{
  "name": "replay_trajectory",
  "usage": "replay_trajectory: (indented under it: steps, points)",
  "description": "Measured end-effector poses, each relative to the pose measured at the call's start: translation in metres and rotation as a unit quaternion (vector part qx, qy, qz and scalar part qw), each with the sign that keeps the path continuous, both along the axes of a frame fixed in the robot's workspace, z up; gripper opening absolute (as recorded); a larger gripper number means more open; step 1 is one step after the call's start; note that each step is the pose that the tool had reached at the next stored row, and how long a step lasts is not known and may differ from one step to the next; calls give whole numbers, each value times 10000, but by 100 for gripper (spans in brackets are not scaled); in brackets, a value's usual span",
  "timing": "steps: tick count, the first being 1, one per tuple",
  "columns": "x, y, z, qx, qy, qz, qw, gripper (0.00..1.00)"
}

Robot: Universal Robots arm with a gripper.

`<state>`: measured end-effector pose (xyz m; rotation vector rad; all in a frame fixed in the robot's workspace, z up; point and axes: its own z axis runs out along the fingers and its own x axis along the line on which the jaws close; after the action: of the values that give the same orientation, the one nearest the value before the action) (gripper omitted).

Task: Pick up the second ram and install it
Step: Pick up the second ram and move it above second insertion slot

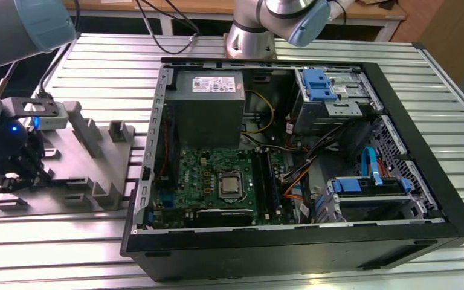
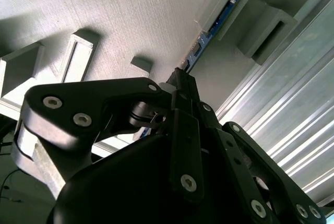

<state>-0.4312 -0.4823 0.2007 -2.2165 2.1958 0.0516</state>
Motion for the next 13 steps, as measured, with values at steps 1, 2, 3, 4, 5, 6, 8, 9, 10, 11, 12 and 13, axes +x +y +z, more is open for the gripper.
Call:
replay_trajectory:
  steps: [1,2,3,4,5,6,8,9,10,11,12,13]
  points:
    - [0,0,5,-1,1,0,10000,11]
    - [0,0,10,-1,1,0,10000,11]
    - [0,0,11,0,0,0,10000,11]
    - [0,0,29,-3,1,0,10000,11]
    - [1,-1,36,-7,1,1,10000,11]
    - [1,-1,46,-11,2,1,10000,11]
    - [0,0,69,-13,1,0,10000,11]
    - [0,0,87,-13,1,0,10000,11]
    - [0,0,106,-13,1,0,10000,11]
    - [0,0,127,-13,1,0,10000,11]
    - [0,0,150,-14,1,0,10000,11]
    - [0,0,173,-13,1,0,10000,11]
